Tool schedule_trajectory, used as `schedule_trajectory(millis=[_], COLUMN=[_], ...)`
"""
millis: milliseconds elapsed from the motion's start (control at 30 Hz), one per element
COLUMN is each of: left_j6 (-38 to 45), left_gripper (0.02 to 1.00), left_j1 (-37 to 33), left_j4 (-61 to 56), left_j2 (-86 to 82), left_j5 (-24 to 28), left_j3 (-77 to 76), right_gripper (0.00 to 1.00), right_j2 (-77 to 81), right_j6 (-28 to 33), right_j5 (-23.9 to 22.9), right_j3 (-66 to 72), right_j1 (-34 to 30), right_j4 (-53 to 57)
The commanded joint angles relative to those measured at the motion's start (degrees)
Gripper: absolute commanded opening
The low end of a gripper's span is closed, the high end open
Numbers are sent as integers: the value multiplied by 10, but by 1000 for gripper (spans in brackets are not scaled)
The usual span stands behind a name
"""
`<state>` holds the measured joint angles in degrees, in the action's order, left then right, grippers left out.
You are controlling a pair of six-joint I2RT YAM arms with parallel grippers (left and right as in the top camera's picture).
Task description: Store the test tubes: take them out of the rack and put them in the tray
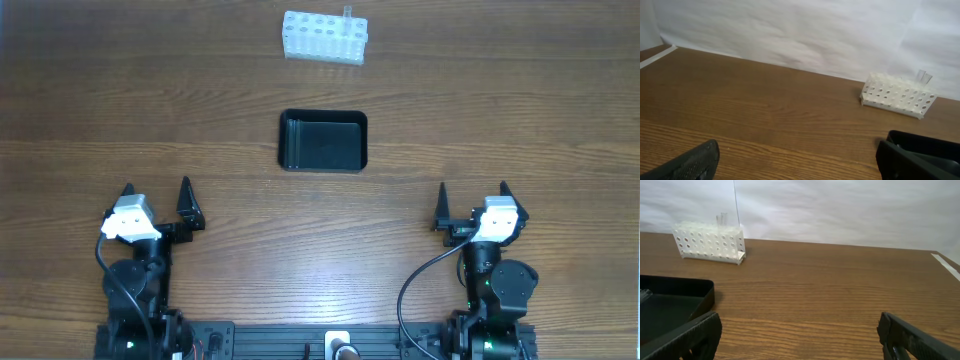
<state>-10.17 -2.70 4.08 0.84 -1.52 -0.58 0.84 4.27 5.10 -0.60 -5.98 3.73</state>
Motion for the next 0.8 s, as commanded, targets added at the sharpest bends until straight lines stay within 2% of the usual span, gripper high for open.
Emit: schedule_trajectory(millis=[33, 800], left_j6=[-6, -6], left_gripper=[998, 998], left_j1=[-2, -2], left_j4=[0, 0], left_j2=[-7, -7], left_j5=[-7, -7], left_j3=[2, 2], right_gripper=[993, 993], right_j2=[-5, -5], right_j6=[-5, -6], right_j5=[9, 9], right_j3=[3, 3], right_j1=[-3, -3], right_j4=[1, 1])
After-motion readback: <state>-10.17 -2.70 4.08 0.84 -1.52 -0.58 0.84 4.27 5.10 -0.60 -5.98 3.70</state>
